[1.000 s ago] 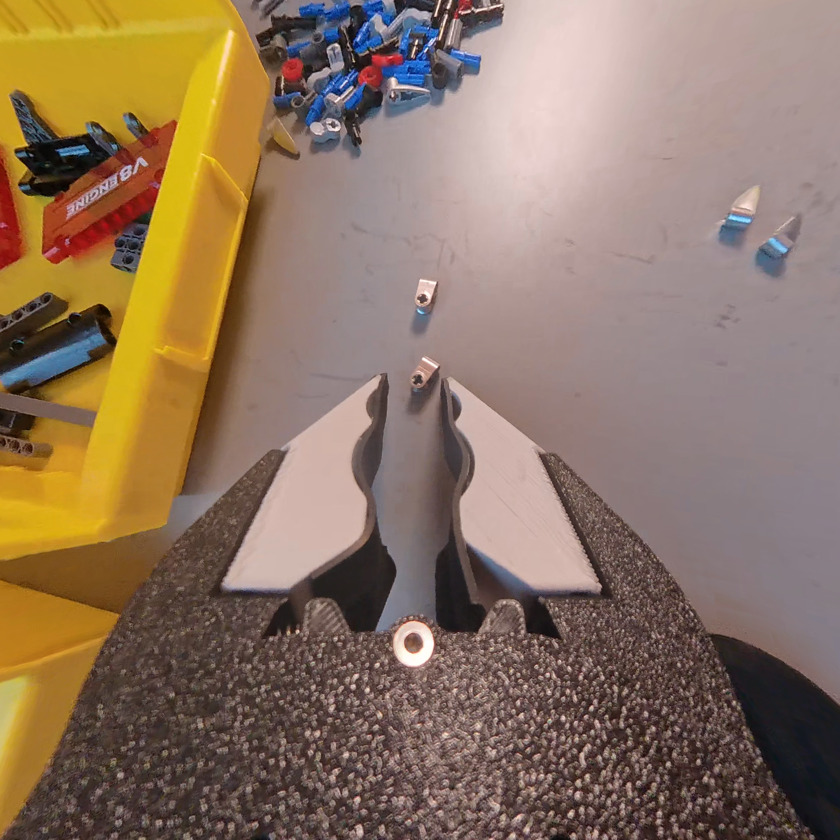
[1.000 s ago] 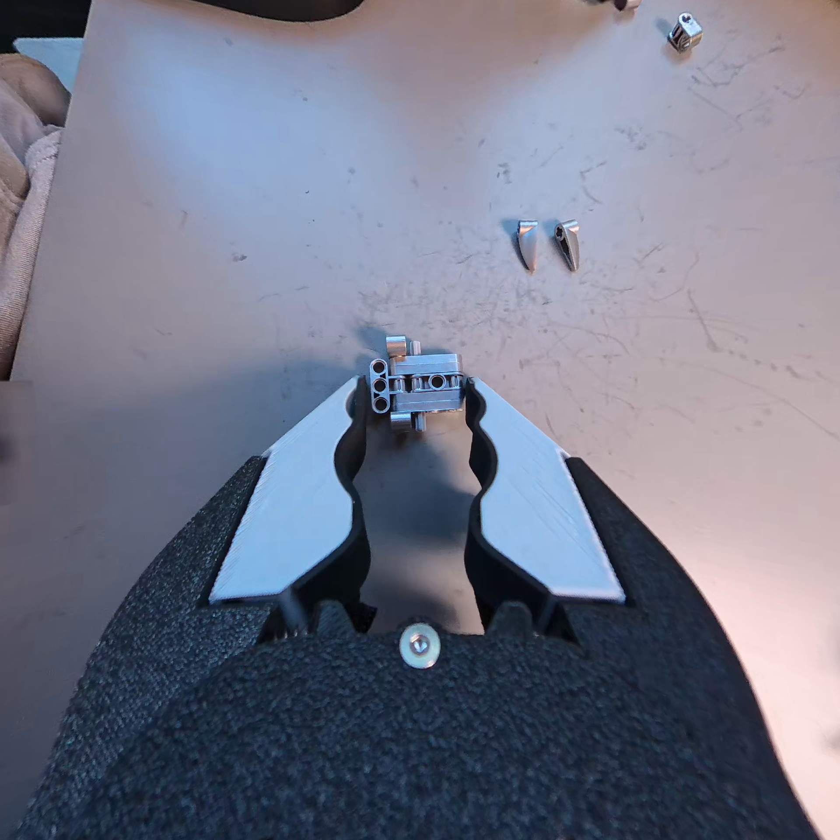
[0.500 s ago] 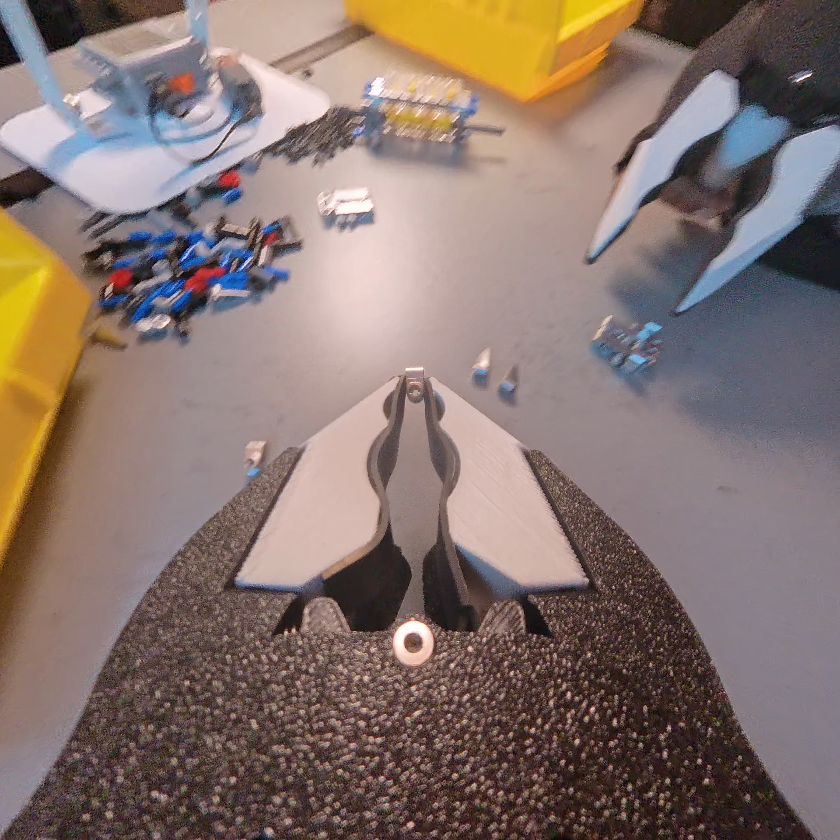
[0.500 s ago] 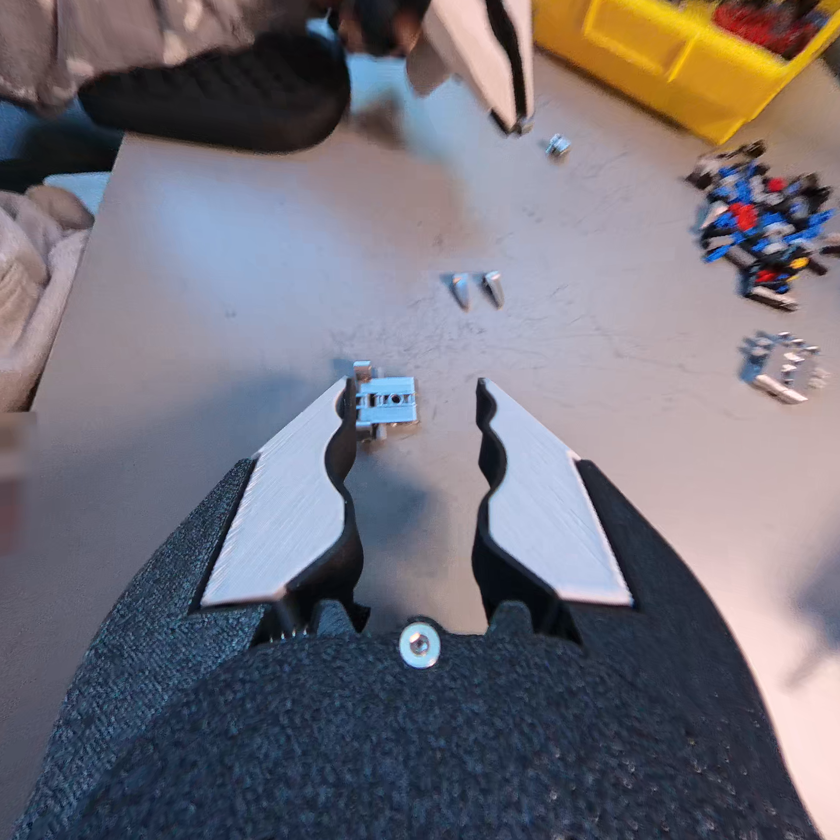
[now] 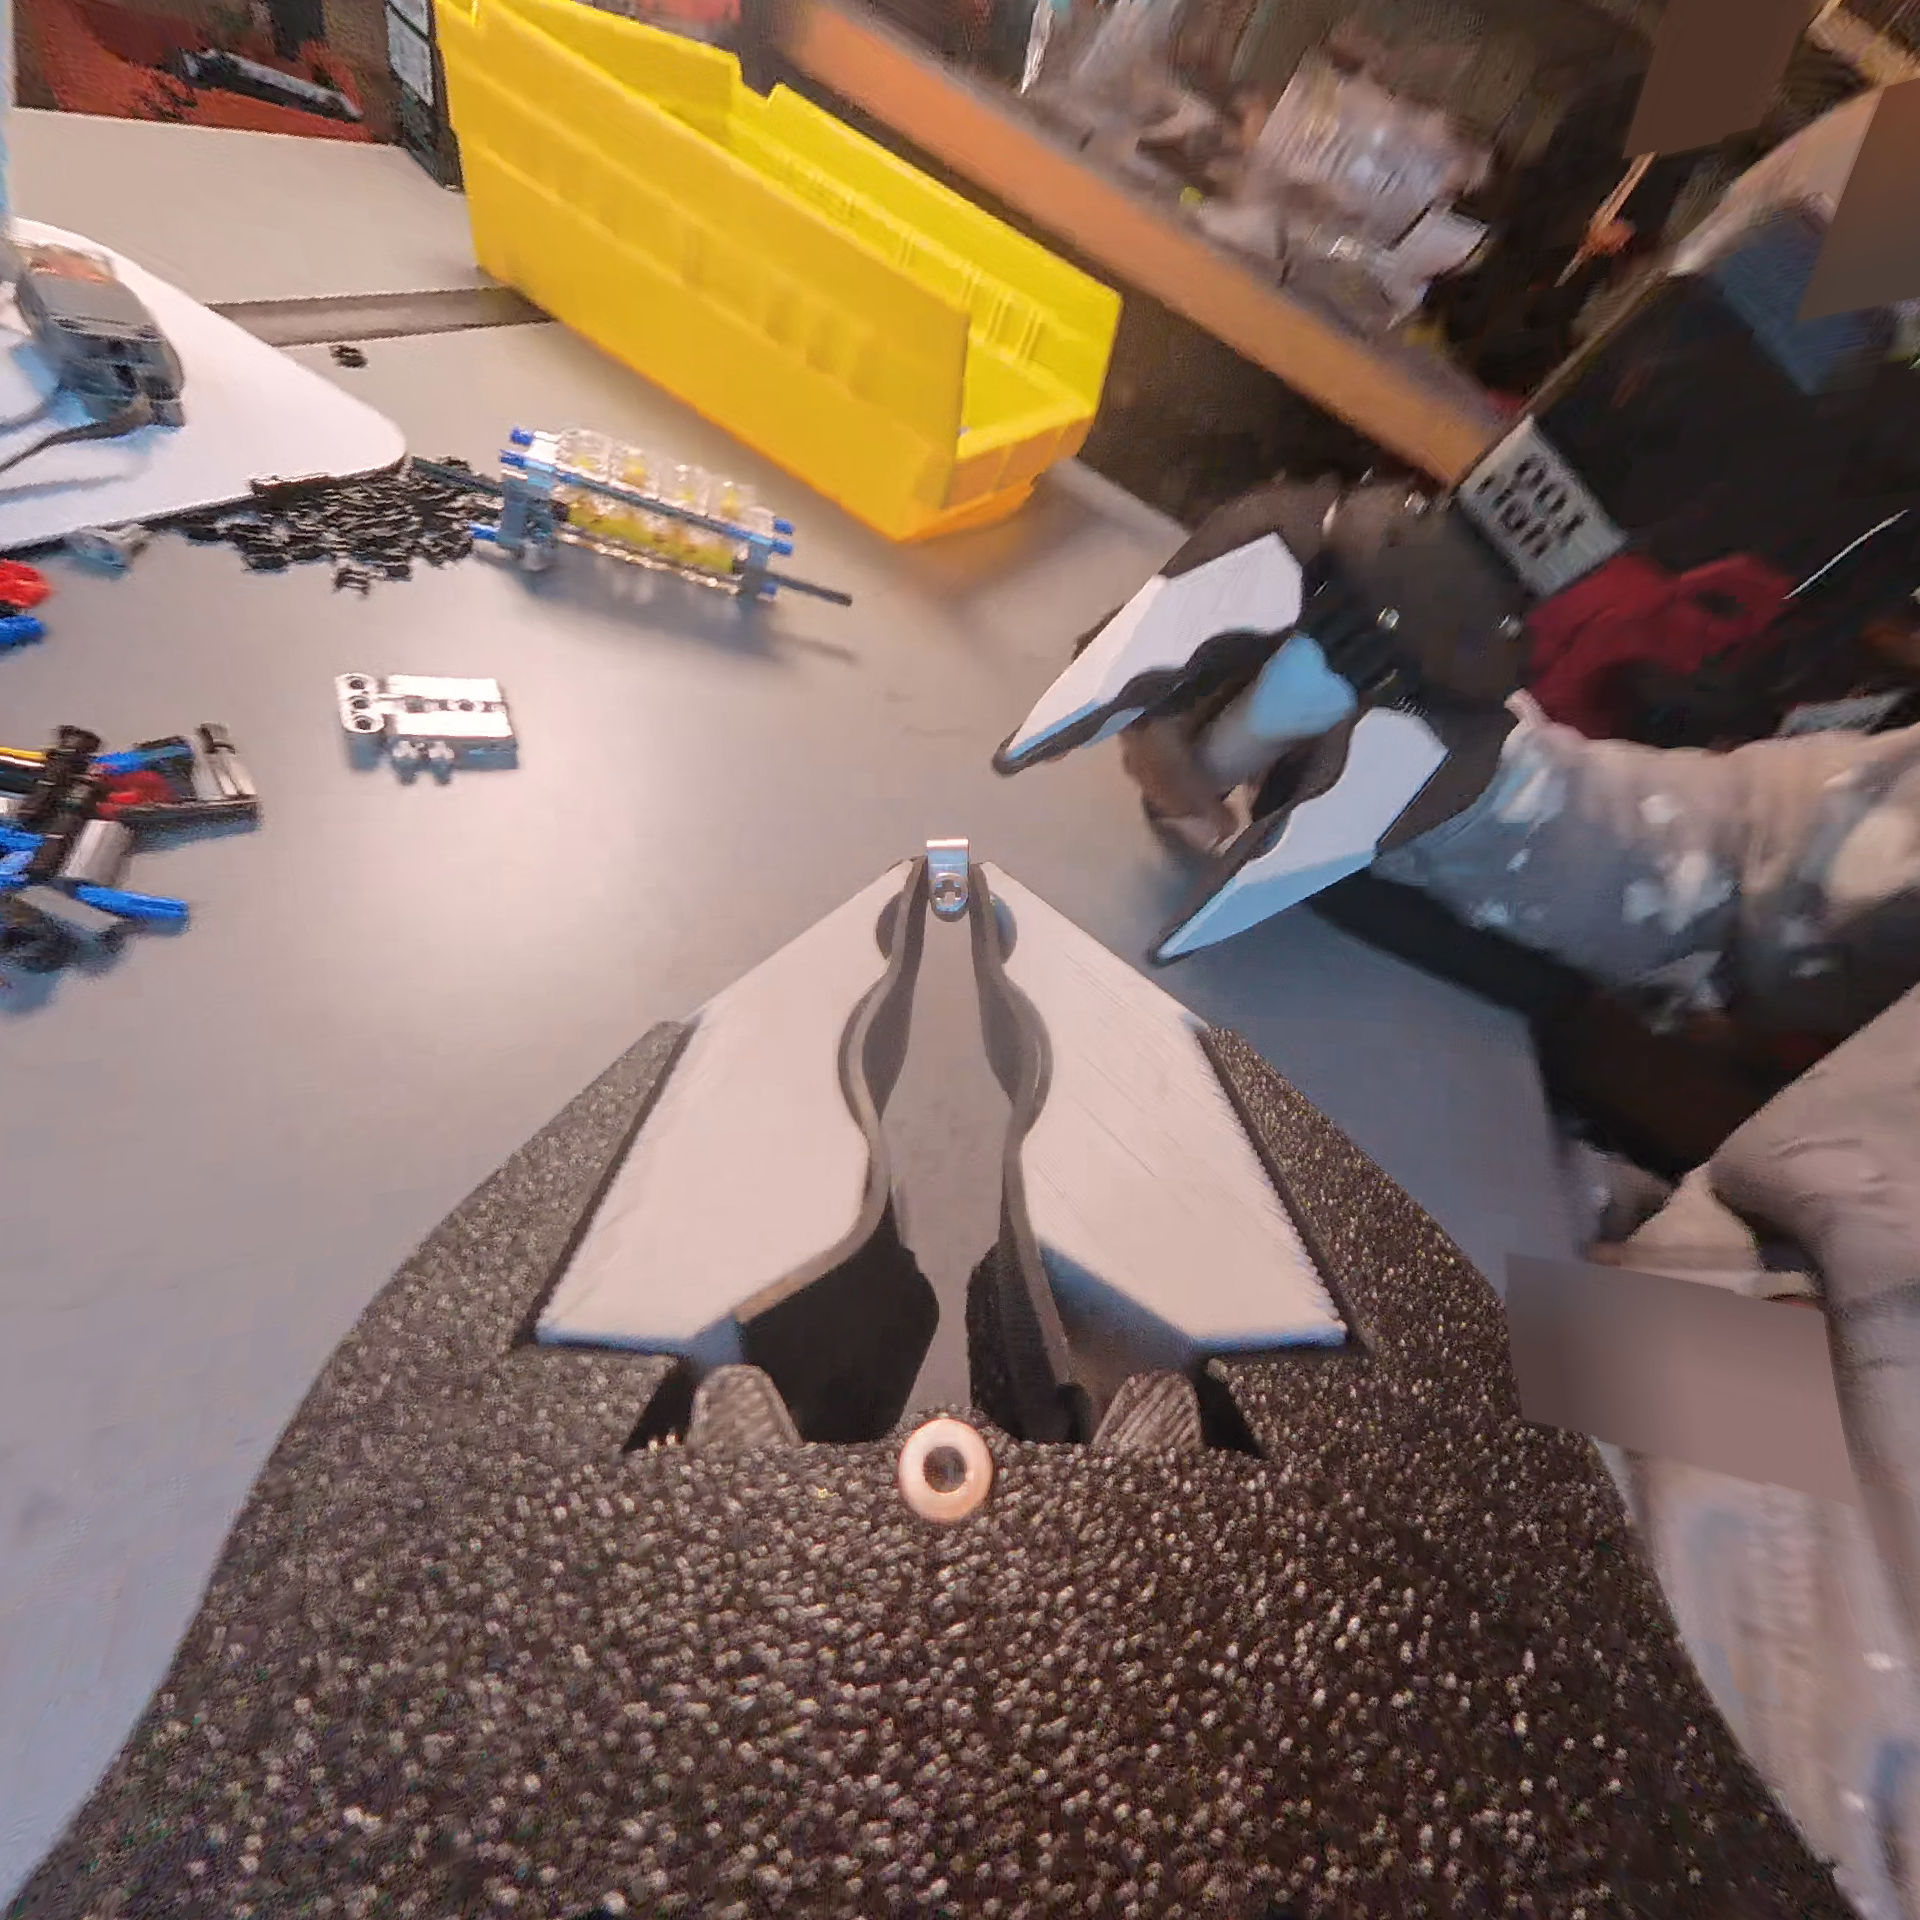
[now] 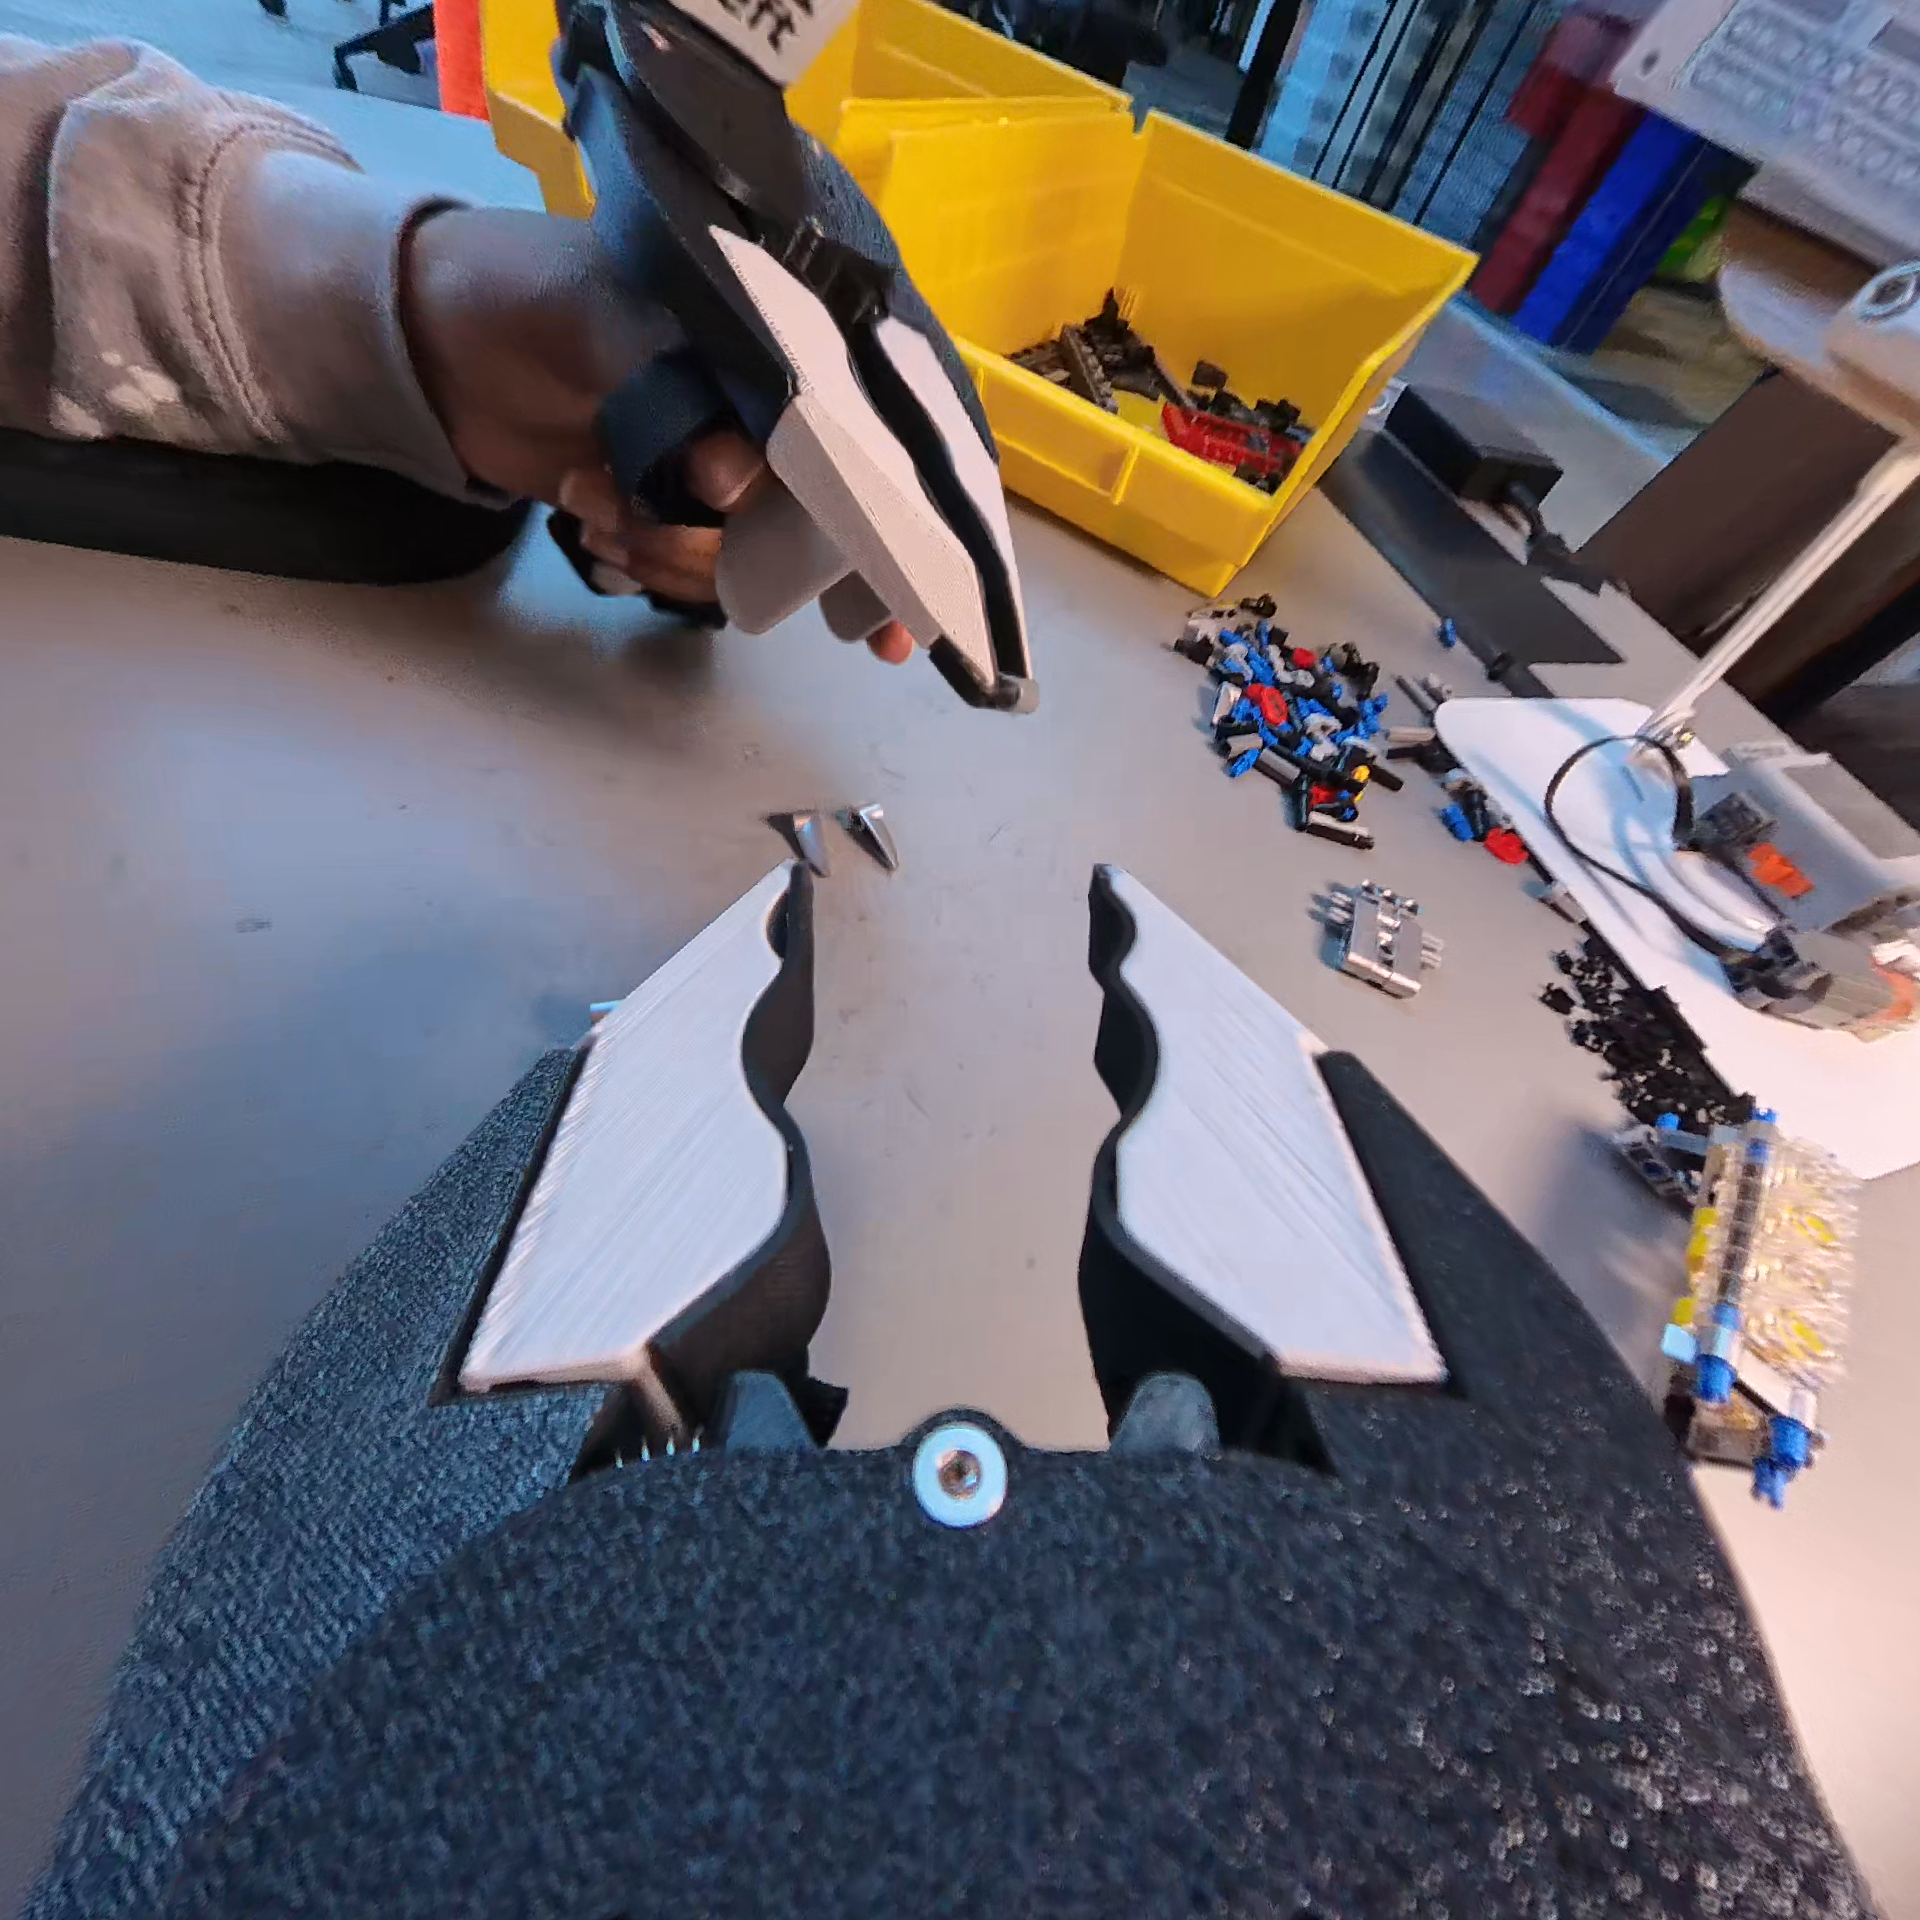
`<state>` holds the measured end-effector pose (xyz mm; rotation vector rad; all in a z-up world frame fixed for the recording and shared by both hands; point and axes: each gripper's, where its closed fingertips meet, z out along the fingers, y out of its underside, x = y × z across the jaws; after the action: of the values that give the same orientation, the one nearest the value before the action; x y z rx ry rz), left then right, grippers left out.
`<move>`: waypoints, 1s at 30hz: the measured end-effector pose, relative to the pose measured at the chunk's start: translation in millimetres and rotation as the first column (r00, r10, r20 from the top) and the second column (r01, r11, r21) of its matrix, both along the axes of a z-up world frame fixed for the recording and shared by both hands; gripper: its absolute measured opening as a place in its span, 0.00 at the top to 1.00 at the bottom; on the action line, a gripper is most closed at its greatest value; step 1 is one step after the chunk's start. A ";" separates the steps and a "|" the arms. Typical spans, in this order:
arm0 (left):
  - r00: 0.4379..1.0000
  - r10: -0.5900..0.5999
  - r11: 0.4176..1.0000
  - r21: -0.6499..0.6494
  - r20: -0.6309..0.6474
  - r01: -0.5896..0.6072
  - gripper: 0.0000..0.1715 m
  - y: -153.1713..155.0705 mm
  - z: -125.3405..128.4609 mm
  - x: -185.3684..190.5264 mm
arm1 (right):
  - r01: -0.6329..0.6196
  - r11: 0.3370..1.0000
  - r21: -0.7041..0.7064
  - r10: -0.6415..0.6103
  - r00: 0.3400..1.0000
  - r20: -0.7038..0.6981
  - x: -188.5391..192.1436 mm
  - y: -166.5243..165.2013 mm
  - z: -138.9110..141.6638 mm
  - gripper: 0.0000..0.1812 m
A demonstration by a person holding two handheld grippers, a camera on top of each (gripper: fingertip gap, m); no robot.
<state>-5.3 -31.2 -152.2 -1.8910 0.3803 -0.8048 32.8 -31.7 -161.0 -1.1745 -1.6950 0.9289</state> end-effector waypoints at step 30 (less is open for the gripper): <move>0.792 0.155 0.947 -0.140 -0.590 -0.289 0.96 -28.3 -76.9 -115.1 | 0.148 0.975 0.164 -0.146 0.989 -0.024 -0.6 34.9 -6.9 0.81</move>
<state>-120.4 -59.4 -229.1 -2.3284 0.4315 -0.0940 32.2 3.2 -167.9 -1.1626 -1.6190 0.6896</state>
